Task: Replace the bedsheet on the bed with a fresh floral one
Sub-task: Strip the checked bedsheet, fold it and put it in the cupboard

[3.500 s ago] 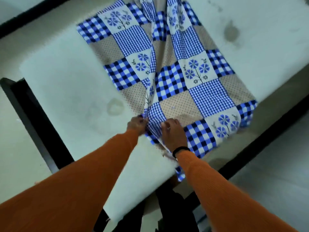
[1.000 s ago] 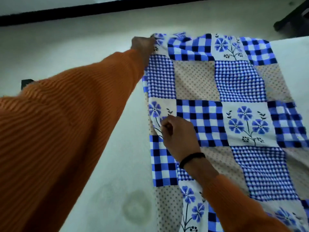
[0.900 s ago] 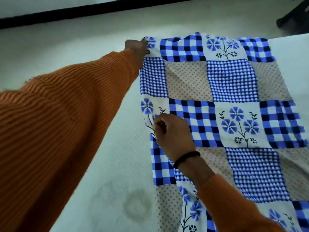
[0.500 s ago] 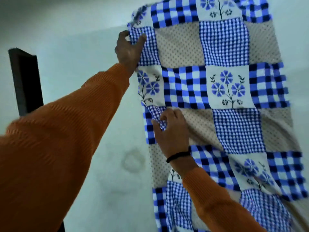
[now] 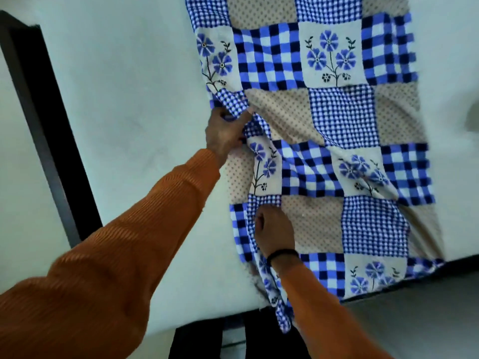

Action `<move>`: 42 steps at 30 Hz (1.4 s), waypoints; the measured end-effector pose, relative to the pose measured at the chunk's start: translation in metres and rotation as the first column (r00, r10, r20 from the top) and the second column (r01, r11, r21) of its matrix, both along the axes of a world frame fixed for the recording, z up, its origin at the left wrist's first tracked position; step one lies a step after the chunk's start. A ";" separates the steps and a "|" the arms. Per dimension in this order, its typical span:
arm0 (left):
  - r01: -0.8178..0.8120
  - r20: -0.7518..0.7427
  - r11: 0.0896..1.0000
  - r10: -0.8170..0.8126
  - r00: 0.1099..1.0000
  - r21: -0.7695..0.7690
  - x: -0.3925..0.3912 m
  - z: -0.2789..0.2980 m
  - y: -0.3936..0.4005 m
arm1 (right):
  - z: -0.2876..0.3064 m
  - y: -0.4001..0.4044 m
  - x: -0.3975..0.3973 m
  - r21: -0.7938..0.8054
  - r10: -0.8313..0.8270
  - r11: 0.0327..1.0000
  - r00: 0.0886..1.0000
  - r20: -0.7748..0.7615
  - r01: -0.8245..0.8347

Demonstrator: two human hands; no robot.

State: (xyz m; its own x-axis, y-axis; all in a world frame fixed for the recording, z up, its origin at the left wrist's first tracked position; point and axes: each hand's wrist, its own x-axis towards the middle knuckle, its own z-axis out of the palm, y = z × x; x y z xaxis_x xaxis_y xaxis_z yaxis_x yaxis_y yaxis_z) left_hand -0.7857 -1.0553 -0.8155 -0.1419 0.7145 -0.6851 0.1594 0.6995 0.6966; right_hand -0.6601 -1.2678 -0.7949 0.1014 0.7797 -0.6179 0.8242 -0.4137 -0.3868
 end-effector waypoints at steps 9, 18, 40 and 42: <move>0.189 -0.217 0.980 -0.199 0.956 -0.065 -0.014 -0.001 -0.099 | 0.022 -0.055 0.003 -0.095 -0.146 0.987 0.963 -0.228 0.127; 0.241 -0.009 0.906 -0.260 0.965 -0.349 0.008 0.020 -0.223 | 0.040 -0.083 0.116 0.156 -0.418 0.896 0.908 -0.017 0.415; -0.297 -0.514 0.877 0.068 0.855 -0.378 0.146 0.064 -0.393 | 0.028 -0.140 0.399 -0.184 -0.755 0.651 0.654 -0.052 0.737; -0.197 -0.485 0.893 -0.027 0.874 -0.404 0.153 0.066 -0.405 | 0.032 -0.148 0.399 -0.264 -0.674 0.725 0.735 -0.077 0.636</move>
State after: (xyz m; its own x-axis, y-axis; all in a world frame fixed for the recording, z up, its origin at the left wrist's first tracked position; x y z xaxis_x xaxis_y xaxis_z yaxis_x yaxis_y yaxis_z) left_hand -0.6323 -1.4602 -0.7495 -0.5692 0.3350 -0.7509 0.3112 0.9331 0.1803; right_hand -0.2612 -1.4160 -0.7629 0.4264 0.4068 -0.8079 0.2523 -0.9112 -0.3256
